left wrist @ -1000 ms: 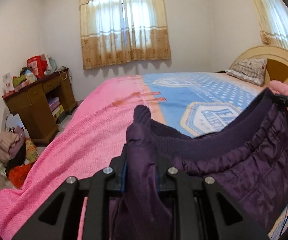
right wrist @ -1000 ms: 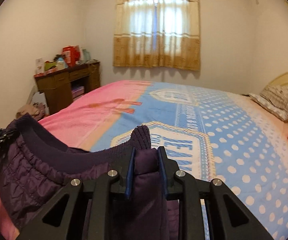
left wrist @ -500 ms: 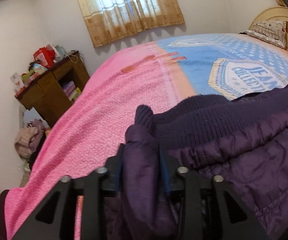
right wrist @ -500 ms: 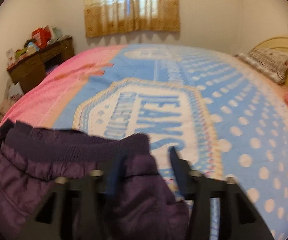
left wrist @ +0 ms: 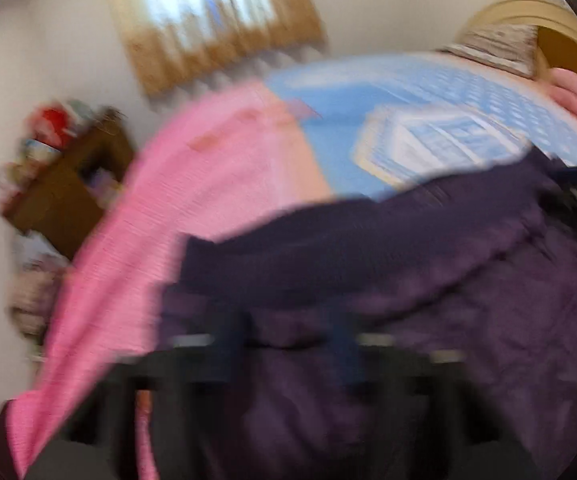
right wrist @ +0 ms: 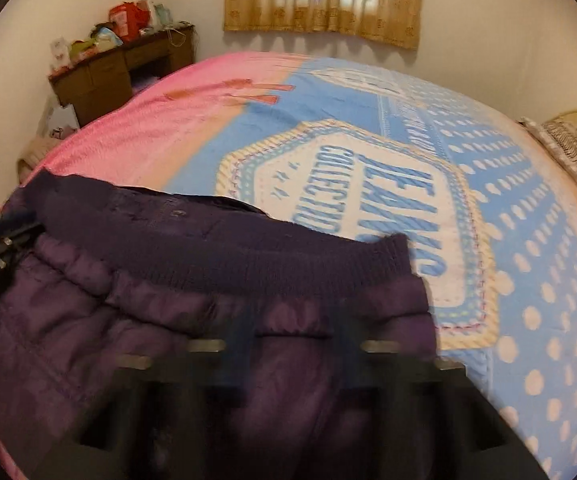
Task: Fold large clothes
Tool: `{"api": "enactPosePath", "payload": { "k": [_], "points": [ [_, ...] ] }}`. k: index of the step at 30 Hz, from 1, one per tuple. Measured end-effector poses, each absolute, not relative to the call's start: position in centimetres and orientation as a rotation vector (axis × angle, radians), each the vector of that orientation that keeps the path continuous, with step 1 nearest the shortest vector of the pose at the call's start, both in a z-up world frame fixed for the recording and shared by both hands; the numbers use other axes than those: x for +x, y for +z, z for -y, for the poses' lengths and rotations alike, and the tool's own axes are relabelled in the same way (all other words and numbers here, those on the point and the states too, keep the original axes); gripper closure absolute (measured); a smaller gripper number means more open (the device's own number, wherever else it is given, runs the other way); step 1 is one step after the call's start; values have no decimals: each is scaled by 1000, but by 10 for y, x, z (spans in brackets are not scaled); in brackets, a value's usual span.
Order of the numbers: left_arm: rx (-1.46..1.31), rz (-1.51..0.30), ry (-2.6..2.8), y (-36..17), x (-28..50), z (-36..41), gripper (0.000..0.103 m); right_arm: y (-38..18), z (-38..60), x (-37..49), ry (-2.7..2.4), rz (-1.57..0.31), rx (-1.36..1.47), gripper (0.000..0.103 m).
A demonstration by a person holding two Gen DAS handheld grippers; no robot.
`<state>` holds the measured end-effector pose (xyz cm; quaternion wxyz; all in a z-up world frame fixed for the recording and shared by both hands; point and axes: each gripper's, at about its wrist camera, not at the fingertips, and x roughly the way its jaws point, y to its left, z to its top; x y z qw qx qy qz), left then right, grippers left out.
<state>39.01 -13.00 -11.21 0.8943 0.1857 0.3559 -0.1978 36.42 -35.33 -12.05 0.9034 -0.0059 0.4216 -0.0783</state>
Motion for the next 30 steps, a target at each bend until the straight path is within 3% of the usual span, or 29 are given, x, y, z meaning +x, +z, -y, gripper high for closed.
{"api": "enactPosePath", "payload": {
  "k": [1,2,6,12,13,15,16,17,19,22,24,25,30],
  "points": [
    [390,-719,-390,-111,389,130,102,-118,354,362,-157,-856,-8,80],
    [407,-684,-353,-108,388,130,103,-114,354,361,-153,-839,-10,81],
    [395,-591,-301,-88,388,124,103,-87,350,357,-175,-734,-20,84],
    [384,-628,-314,-79,405,123,99,-65,343,368,-208,-683,-53,84],
    [389,-652,-314,-82,406,123,92,-68,346,371,-215,-693,-50,84],
    [414,-701,-304,-91,408,126,45,-77,350,376,-223,-710,-44,84],
    [430,-718,-282,-94,409,126,6,-81,352,378,-226,-718,-40,84],
    [434,-712,-261,-97,407,125,2,-86,353,380,-228,-729,-40,84],
    [430,-714,-276,-99,405,123,8,-93,354,380,-225,-737,-39,84],
    [430,-749,-336,-105,403,125,33,-94,351,377,-220,-721,-46,84],
    [501,-745,-355,-114,396,134,83,-91,350,375,-215,-707,-44,84],
    [513,-777,-368,-118,396,137,103,-90,349,373,-213,-700,-41,84],
    [520,-675,-316,-105,383,133,103,-75,348,362,-205,-643,-37,84]
  ]
}}
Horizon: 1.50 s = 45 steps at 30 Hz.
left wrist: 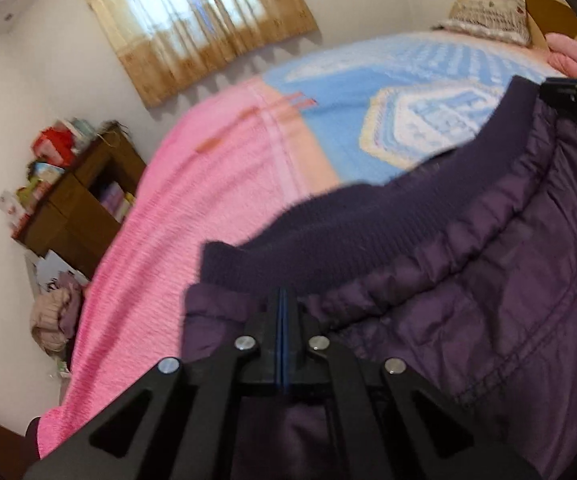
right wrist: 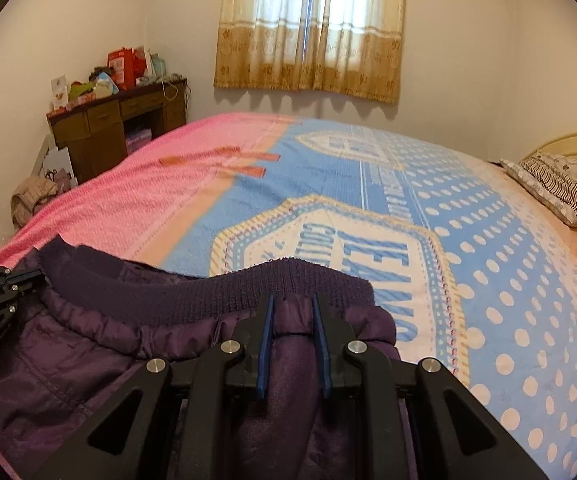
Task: Fold large clothes
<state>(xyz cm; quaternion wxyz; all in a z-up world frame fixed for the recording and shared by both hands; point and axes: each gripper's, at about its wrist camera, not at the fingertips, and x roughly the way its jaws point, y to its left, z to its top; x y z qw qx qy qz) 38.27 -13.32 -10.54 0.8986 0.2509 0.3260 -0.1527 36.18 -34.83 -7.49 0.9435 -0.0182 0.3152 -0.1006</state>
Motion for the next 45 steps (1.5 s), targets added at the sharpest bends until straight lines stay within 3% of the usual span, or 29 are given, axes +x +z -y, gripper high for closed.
{"api": "enactPosePath", "payload": {
  "k": [5,6,8,9,15,17,18,19,20,29,37,45],
  "points": [
    [413,-647,-301,-84,390,110,100,-72,345,361,-196,-636,-44,84],
    [384,-662,-302,-83,394,105,93,-73,345,361,-194,-637,-44,84],
    [345,-704,-296,-84,401,99,39,-76,343,361,-192,-637,-41,84],
    [321,-699,-300,-84,402,98,30,-78,343,361,-190,-640,-41,84],
    [302,-786,-373,-103,416,120,21,-82,344,361,-179,-644,-39,84],
    [343,-814,-404,-115,420,131,24,-86,343,363,-179,-652,-42,84],
    [366,-818,-411,-121,419,135,37,-88,342,364,-179,-658,-46,84],
    [372,-846,-473,-127,416,141,83,-90,341,365,-179,-661,-49,84],
    [408,-837,-481,-128,411,146,93,-92,340,365,-177,-660,-51,84],
    [400,-545,-313,-64,392,138,94,-55,338,360,-227,-540,-62,84],
    [548,-652,-251,-134,421,169,93,-131,343,394,-315,-765,-128,84],
    [616,-634,-212,-143,409,174,97,-158,338,413,-361,-883,-207,85]
  ]
}}
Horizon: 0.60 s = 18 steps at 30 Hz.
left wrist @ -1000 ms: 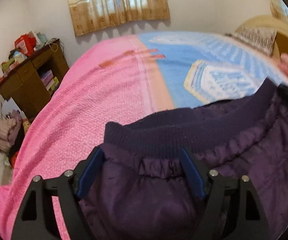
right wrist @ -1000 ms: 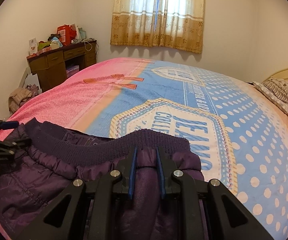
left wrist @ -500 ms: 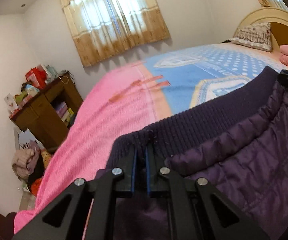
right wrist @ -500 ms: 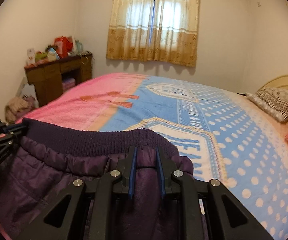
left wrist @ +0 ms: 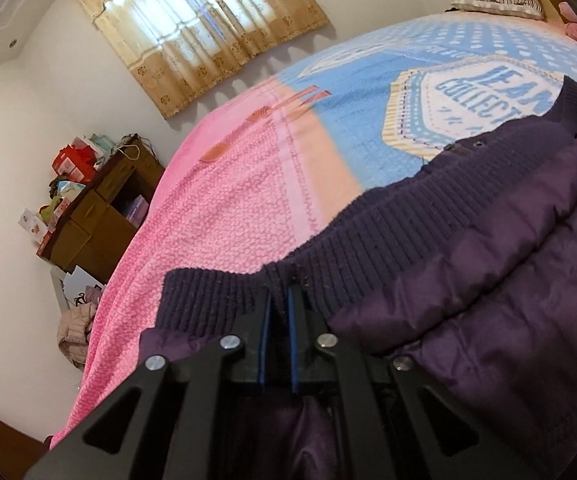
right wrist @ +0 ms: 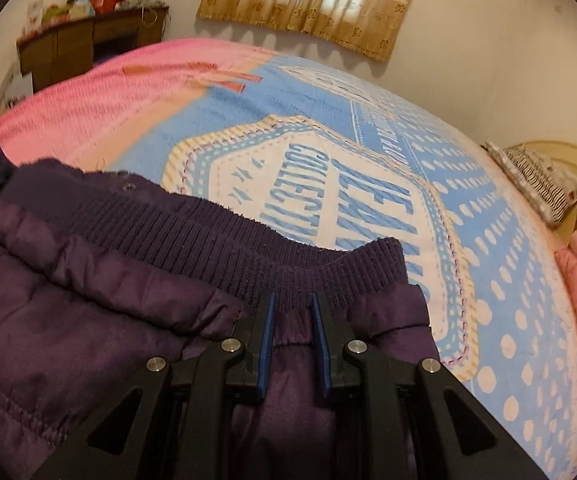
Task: Fold large clothes
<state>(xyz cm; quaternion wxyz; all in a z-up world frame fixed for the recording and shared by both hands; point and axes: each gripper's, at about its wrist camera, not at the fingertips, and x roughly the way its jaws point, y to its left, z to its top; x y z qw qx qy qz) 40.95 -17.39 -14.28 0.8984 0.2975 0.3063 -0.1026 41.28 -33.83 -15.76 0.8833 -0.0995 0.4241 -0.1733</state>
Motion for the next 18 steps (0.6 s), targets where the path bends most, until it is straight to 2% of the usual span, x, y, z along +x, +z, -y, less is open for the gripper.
{"api": "enactPosePath", "payload": {
  "k": [18],
  "points": [
    [626,-627,-199,-146,411,175,97,-163,333,421,-384,-908,-260,84]
  ]
}}
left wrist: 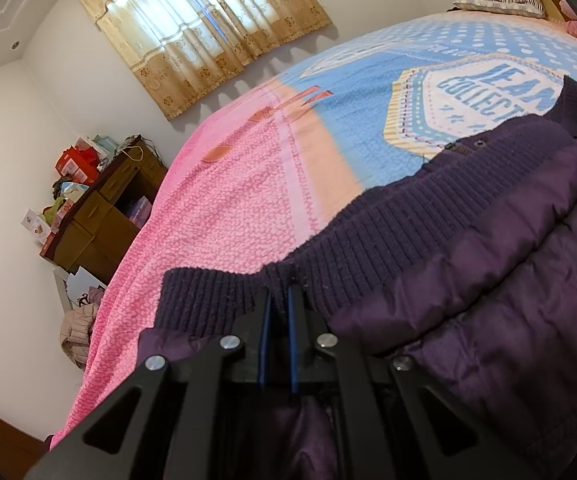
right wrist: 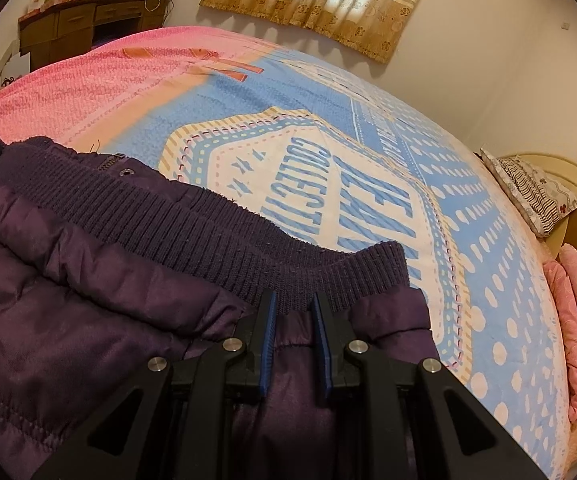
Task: Fold large clothes
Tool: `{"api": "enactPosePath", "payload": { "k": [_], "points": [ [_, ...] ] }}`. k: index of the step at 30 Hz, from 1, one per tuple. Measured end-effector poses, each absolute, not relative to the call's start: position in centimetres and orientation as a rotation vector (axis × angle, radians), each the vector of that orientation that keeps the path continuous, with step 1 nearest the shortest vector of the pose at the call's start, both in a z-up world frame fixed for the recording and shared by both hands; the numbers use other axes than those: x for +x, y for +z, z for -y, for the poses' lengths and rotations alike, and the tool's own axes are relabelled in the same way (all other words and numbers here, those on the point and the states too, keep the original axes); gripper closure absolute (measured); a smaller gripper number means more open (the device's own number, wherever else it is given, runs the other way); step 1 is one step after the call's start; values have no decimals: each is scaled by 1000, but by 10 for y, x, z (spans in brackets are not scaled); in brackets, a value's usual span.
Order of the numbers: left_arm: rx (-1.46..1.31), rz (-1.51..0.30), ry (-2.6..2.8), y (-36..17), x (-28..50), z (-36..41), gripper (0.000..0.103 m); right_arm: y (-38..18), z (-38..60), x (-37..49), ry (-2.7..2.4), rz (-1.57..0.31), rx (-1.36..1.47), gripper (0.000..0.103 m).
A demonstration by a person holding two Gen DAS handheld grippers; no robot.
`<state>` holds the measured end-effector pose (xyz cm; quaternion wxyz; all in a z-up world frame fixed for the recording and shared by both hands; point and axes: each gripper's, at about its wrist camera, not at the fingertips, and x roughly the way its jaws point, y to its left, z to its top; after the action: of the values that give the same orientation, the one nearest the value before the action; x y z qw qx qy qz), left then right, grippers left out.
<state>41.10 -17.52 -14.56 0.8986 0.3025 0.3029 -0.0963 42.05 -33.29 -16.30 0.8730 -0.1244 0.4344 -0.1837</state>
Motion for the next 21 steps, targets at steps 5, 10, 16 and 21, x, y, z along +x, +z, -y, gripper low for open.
{"api": "enactPosePath", "payload": {
  "k": [5,10,16,21],
  "points": [
    [628,-626,-198,-146,411,175,97,-164,331,422,-388,-910,-271,84],
    [628,-626,-198,-146,411,176,97,-165,331,422,-389,-910,-273,84],
    [631,-626,-196,-146,411,177,97,-165,331,423,-392,-913,-276,84],
    [659,-629,-178,-134,410,175,88,-160,336,424,-372,-926,-266,83]
  ]
}}
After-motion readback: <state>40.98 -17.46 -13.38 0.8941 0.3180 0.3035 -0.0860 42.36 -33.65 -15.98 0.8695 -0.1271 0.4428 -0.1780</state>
